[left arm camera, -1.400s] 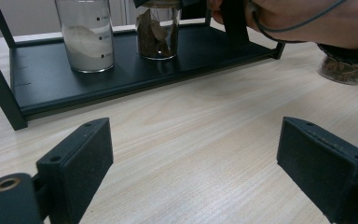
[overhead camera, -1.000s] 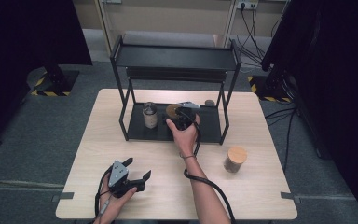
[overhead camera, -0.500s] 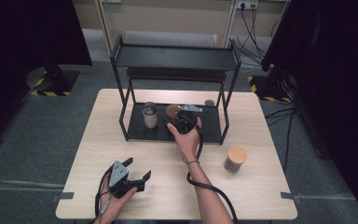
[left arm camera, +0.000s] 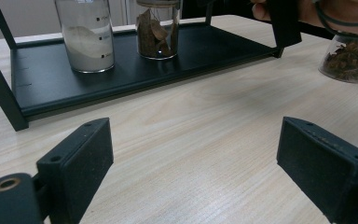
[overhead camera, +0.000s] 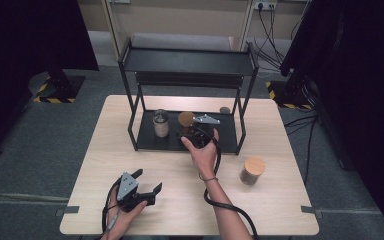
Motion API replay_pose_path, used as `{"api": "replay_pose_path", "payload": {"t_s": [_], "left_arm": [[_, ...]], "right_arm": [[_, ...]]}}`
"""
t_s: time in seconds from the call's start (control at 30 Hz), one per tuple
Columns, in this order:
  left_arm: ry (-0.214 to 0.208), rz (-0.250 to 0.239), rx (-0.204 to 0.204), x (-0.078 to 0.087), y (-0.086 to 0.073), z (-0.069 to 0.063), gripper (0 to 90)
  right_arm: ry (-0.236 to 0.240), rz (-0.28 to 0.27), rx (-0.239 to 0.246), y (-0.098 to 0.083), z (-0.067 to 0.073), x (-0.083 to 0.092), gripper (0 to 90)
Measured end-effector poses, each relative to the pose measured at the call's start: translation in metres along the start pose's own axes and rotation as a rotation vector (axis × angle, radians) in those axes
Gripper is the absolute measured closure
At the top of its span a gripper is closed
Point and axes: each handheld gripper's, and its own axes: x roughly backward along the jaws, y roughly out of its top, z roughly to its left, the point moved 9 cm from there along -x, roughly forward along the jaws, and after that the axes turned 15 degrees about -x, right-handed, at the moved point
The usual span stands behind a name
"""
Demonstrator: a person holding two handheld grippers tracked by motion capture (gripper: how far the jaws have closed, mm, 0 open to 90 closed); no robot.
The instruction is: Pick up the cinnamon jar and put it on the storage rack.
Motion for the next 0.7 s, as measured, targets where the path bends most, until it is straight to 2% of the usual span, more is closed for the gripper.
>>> {"api": "replay_pose_path", "payload": {"t_s": [0.7], "left_arm": [[0.001, 0.001, -0.002, 0.0, 0.0, 0.0, 10.1]], "right_arm": [[0.011, 0.03, 0.024, -0.013, -0.003, 0.021, 3.3]]}}
